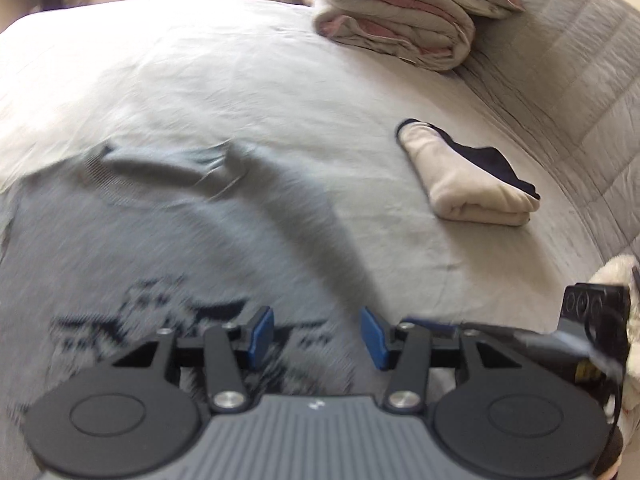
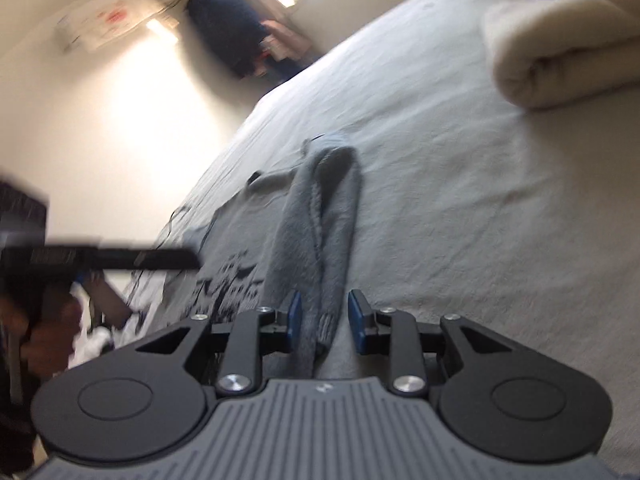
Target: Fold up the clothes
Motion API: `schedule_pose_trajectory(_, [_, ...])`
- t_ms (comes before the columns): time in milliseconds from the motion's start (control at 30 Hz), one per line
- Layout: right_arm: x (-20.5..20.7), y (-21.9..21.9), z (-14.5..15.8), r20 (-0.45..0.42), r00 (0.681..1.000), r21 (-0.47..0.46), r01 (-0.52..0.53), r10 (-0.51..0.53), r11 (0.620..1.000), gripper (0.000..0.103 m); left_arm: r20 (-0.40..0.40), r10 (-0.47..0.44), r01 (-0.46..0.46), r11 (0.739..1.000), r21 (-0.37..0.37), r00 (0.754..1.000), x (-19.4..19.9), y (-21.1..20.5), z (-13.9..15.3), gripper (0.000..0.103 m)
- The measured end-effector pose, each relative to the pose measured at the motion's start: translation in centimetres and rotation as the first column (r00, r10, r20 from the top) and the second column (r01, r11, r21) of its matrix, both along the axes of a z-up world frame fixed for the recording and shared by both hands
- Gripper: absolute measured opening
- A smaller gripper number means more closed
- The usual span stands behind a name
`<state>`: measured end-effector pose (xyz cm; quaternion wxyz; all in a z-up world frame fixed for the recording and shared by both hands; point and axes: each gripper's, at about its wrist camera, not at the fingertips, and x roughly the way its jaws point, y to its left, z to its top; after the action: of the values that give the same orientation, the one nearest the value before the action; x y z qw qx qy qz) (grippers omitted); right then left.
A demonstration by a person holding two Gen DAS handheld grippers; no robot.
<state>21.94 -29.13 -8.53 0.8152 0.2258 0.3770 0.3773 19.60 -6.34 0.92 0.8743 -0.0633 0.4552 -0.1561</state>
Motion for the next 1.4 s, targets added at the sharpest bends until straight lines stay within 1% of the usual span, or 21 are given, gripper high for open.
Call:
schedule_pose_trajectory(33, [0.1,-0.2,0.1,0.001,1.000,0.003,-0.019,0.019,1.000,0.030,-0.001,-0.017,0.017,1.000,0.004,1.000,0.7,-1.0,-0.1,0.047])
schedule_pose_trajectory(100, [0.5,-1.0,0.0,-0.043,0.998,0.036,-0.034,0.035,0.999,0.030,-0.012,-0.052,0.052,0.999,0.006,0.999,1.9,-3.1,-0.6,0.043])
schedule_pose_trajectory(200, [0.4,-1.8,0.1,-0.076,0.996,0.059,-0.043,0.048,0.997,0.030,-0.022,-0.078,0.079,0.996,0.048,0.997,3.4,-6.1,-1.5,0.043])
schedule_pose_trajectory(267, [0.2,-1.9,0.4,-0.075,0.996,0.053,-0.047,0.051,0.997,0.031,-0.033,-0.082,0.085,0.990,0.108,0.996,4.3,-7.6,-2.2,0.045])
schedule_pose_trajectory(300, [0.2,-2.1,0.5,-0.076,0.996,0.050,-0.047,0.051,0.998,0.031,-0.040,-0.077,0.082,0.985,0.153,0.996,4.7,-8.3,-2.6,0.045])
schedule_pose_trajectory(333, [0.2,-2.2,0.6,-0.078,0.996,0.052,-0.046,0.050,0.998,0.031,-0.044,-0.070,0.078,0.974,0.212,0.997,4.9,-8.9,-2.9,0.045])
schedule_pose_trajectory(400, [0.1,-2.4,0.7,-0.084,0.995,0.056,-0.041,0.045,0.998,0.031,-0.045,-0.066,0.077,0.941,0.328,0.997,5.1,-10.0,-3.6,0.045])
schedule_pose_trajectory(433, [0.0,-2.6,0.7,-0.087,0.995,0.058,-0.038,0.043,0.998,0.031,-0.042,-0.075,0.085,0.926,0.367,0.996,5.0,-10.4,-3.8,0.045])
schedule_pose_trajectory(500, [0.0,-2.7,0.8,-0.093,0.995,0.062,-0.033,0.039,0.998,0.031,-0.044,-0.090,0.100,0.911,0.400,0.995,5.0,-10.7,-3.9,0.046])
schedule_pose_trajectory(600, [-0.3,-2.7,0.9,-0.092,0.995,0.060,-0.033,0.039,0.998,0.033,-0.049,-0.091,0.103,0.908,0.406,0.995,5.5,-11.0,-3.6,0.045])
schedule_pose_trajectory(667, [-0.4,-2.8,0.9,-0.088,0.995,0.056,-0.038,0.043,0.998,0.034,-0.028,-0.086,0.090,0.919,0.383,0.996,5.9,-11.3,-2.6,0.045])
schedule_pose_trajectory(700, [-0.5,-2.8,1.0,-0.086,0.995,0.055,-0.041,0.046,0.998,0.035,-0.023,-0.091,0.093,0.924,0.370,0.996,6.1,-11.5,-2.2,0.045])
schedule_pose_trajectory(800, [-0.6,-2.5,1.2,-0.087,0.992,0.077,-0.080,0.087,0.994,0.035,-0.026,-0.114,0.116,0.933,0.342,0.993,6.4,-12.4,-1.3,0.045])
schedule_pose_trajectory(867, [-0.8,-2.2,1.2,-0.095,0.985,0.124,-0.129,0.141,0.984,0.035,-0.068,-0.124,0.140,0.926,0.350,0.990,6.7,-12.9,-1.7,0.045])
schedule_pose_trajectory(967, [-1.4,-1.7,1.6,-0.080,0.978,0.154,-0.179,0.193,0.972,0.035,-0.134,-0.102,0.146,0.911,0.384,0.986,7.1,-13.1,-3.0,0.045])
schedule_pose_trajectory(1067, [-1.7,-1.6,1.8,-0.079,0.971,0.196,-0.205,0.224,0.959,0.035,-0.146,-0.075,0.130,0.900,0.417,0.986,7.1,-12.6,-3.9,0.045])
schedule_pose_trajectory(1133, [-1.9,-1.7,1.8,-0.079,0.967,0.225,-0.221,0.244,0.949,0.035,-0.147,-0.067,0.125,0.894,0.431,0.987,7.1,-12.2,-4.4,0.039])
schedule_pose_trajectory(1200, [-2.1,-1.5,2.0,-0.076,0.961,0.250,-0.238,0.264,0.939,0.035,-0.140,-0.069,0.124,0.889,0.440,0.988,7.0,-11.8,-4.5,0.024])
schedule_pose_trajectory(1233, [-2.2,-1.4,1.9,-0.077,0.959,0.256,-0.245,0.272,0.935,0.035,-0.138,-0.068,0.122,0.891,0.437,0.988,6.9,-11.5,-4.5,0.021])
schedule_pose_trajectory(1300, [-2.4,-0.9,1.8,-0.083,0.954,0.256,-0.258,0.287,0.932,0.035,-0.138,-0.061,0.115,0.900,0.421,0.989,7.0,-11.0,-4.4,0.008])
schedule_pose_trajectory(1400, [-2.7,-0.2,1.7,-0.099,0.948,0.236,-0.273,0.303,0.932,0.035,-0.131,-0.038,0.082,0.932,0.353,0.991,7.1,-10.0,-3.9,0.005])
